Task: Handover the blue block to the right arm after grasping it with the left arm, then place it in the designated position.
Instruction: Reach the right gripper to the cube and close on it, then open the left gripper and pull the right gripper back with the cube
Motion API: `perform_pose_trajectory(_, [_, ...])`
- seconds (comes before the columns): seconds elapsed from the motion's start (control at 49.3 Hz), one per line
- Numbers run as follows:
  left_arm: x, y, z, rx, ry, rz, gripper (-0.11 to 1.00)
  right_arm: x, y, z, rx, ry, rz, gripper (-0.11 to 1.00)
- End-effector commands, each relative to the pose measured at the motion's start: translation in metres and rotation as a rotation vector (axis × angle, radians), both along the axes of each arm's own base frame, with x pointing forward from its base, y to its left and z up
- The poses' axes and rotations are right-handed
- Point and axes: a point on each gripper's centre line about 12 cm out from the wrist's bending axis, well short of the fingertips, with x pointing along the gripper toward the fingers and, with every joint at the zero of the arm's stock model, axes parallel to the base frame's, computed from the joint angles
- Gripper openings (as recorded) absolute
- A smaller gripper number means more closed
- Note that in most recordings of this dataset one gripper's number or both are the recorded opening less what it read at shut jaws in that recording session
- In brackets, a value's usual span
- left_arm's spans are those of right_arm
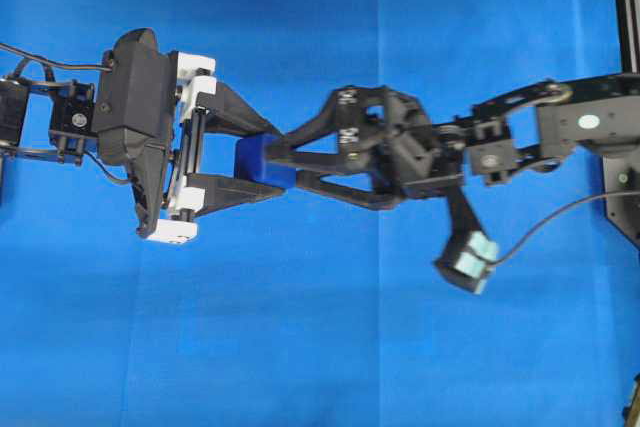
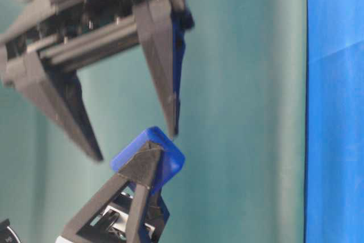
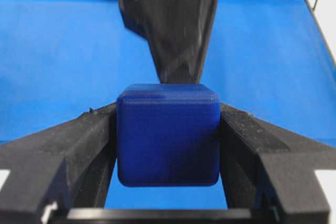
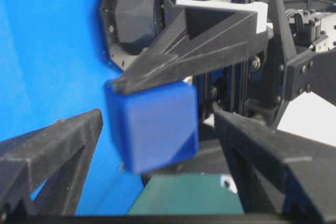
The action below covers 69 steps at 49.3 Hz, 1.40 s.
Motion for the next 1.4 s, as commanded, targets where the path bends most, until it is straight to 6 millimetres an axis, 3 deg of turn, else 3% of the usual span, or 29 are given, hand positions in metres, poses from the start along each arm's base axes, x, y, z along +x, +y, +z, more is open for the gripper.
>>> perform_pose_trajectory(0.0, [-0.002, 0.001, 0.013, -0.006, -0.038, 0.004, 0.49, 0.010, 0.000, 0.016, 0.002, -0.042, 0.000, 0.96])
perform_pose_trajectory(0.203, [-0.002, 0.001, 0.012, -0.005, -0.030, 0.004, 0.49, 0.025, -0.001, 0.018, -0.003, -0.038, -0.014, 0.96])
perform_pose_trajectory(0.466, [-0.002, 0.001, 0.011, -0.005, -0.026, 0.004, 0.49, 0.026, -0.003, 0.017, -0.011, -0.027, -0.026, 0.92])
perform_pose_trajectory(0.547, [-0.002, 0.001, 0.012, -0.005, -0.026, 0.004, 0.49, 0.024, -0.006, 0.014, -0.017, 0.004, -0.054, 0.82])
perform_pose_trajectory(0.669, [-0.003, 0.000, 0.011, -0.006, -0.021, 0.000, 0.49, 0.024, -0.010, 0.011, -0.028, 0.036, -0.087, 0.48])
perform_pose_trajectory(0.709, [-0.003, -0.001, 0.010, -0.006, -0.018, -0.001, 0.49, 0.023, -0.011, 0.012, -0.029, 0.038, -0.091, 0.42])
perform_pose_trajectory(1.378, [-0.002, -0.001, 0.011, -0.037, -0.020, 0.006, 0.49, 0.024, -0.011, 0.011, -0.019, 0.045, -0.098, 0.42])
